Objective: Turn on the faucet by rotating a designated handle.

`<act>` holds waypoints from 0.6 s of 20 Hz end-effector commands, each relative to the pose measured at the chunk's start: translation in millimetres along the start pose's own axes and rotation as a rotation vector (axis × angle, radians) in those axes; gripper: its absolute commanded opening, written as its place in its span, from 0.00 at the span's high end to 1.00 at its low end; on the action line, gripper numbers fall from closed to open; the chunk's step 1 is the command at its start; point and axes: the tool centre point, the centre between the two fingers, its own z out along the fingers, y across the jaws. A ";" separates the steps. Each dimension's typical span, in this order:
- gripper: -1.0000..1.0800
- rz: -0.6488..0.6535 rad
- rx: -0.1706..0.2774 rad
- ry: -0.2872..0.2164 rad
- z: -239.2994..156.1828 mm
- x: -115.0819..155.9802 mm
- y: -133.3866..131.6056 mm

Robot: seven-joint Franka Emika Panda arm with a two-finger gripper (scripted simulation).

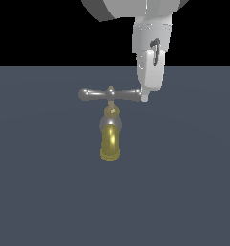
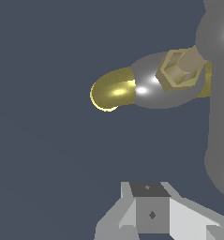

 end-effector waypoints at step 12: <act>1.00 -0.072 0.001 0.002 13.5 7.3 10.6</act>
